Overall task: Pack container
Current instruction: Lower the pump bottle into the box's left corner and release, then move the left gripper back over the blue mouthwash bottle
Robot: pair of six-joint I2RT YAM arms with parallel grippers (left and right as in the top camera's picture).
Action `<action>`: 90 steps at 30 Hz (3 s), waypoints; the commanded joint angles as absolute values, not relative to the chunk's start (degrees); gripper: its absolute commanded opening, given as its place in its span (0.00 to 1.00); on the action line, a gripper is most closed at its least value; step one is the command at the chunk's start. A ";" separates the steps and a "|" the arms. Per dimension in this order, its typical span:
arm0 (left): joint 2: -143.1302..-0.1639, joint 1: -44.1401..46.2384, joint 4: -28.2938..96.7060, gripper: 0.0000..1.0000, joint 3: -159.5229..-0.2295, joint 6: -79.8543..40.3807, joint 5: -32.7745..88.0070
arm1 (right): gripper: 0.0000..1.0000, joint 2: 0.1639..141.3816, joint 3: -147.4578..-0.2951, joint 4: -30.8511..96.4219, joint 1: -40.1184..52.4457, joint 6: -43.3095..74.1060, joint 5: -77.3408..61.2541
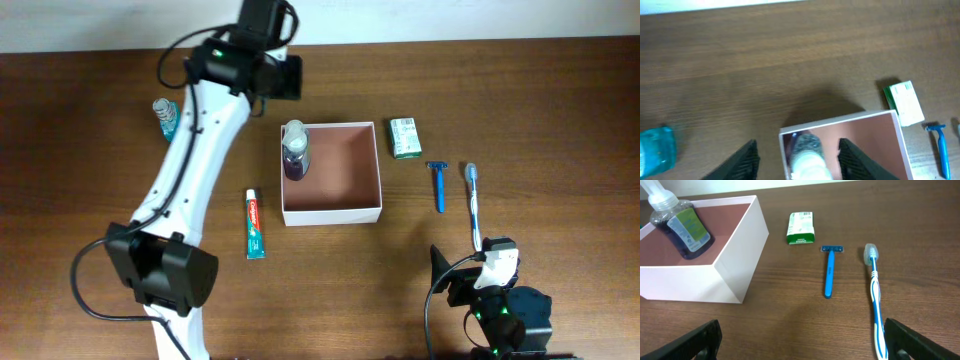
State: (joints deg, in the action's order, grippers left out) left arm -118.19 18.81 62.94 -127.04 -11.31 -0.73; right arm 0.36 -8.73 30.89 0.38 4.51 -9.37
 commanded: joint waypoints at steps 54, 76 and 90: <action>-128.73 -4.95 72.14 0.67 -129.36 -10.20 -1.63 | 0.99 0.21 -8.47 31.16 0.69 4.95 -9.89; -131.17 -5.32 74.76 0.66 -129.36 -10.22 -4.36 | 0.99 0.21 -8.47 31.16 0.69 4.95 -9.89; -131.59 -5.32 74.65 0.66 -129.36 -10.20 -4.32 | 0.99 0.21 -8.47 31.16 0.69 4.95 -9.89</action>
